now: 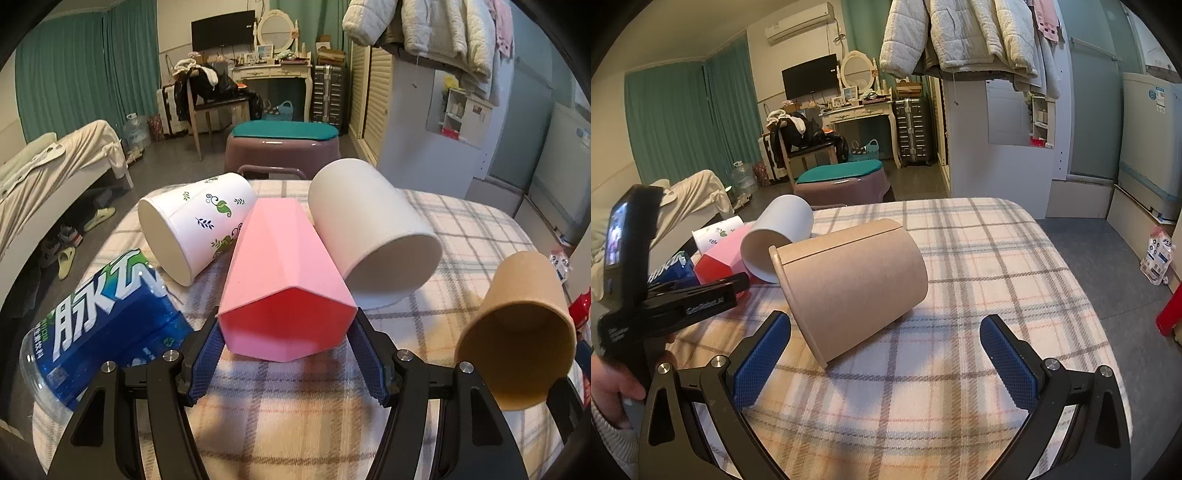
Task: Flip cup upside down
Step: 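Move the left tool to the pink hexagonal cup and close on it, then lift the pink cup off the table with the left tool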
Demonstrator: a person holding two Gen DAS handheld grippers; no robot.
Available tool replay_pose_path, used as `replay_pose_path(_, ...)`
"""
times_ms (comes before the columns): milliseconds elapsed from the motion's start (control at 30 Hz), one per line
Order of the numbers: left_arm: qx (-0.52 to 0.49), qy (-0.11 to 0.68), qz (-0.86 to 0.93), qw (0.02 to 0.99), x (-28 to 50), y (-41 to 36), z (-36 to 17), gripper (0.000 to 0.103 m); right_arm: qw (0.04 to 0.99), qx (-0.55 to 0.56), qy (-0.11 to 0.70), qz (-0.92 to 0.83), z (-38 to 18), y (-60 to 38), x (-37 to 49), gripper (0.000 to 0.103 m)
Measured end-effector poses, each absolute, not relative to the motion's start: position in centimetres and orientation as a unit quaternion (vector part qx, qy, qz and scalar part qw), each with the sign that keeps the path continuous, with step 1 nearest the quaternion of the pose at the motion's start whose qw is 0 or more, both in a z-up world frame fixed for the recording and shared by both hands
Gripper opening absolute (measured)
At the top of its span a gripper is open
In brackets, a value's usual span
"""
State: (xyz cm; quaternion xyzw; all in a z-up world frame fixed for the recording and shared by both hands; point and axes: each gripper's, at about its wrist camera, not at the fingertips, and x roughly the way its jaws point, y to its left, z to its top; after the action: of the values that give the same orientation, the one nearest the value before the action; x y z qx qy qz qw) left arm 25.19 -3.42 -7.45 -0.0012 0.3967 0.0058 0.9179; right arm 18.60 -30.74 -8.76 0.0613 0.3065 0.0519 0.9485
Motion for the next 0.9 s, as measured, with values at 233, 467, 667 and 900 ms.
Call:
replay_pose_path(233,-0.006,0.399,-0.005,0.917,24.9,-3.0,-7.2,0.065,0.949,0.060,0.305,0.051,-8.3,-30.6,18.2,0.103)
replay_pose_path(467,0.012,0.395,-0.021,0.918,20.7,-3.4,-6.6,0.065,0.951,0.060,0.301,0.048,-7.6,-30.7,16.7,0.103)
replay_pose_path(667,0.009,0.397,-0.039,0.917,15.7,-3.4,-6.3,0.065,0.953,0.058,0.294,0.046,-6.8,-30.5,14.0,0.103)
replay_pose_path(900,0.010,0.393,-0.054,0.918,11.3,-4.2,-6.4,0.065,0.954,0.043,0.294,0.049,-6.3,-29.8,11.0,0.103)
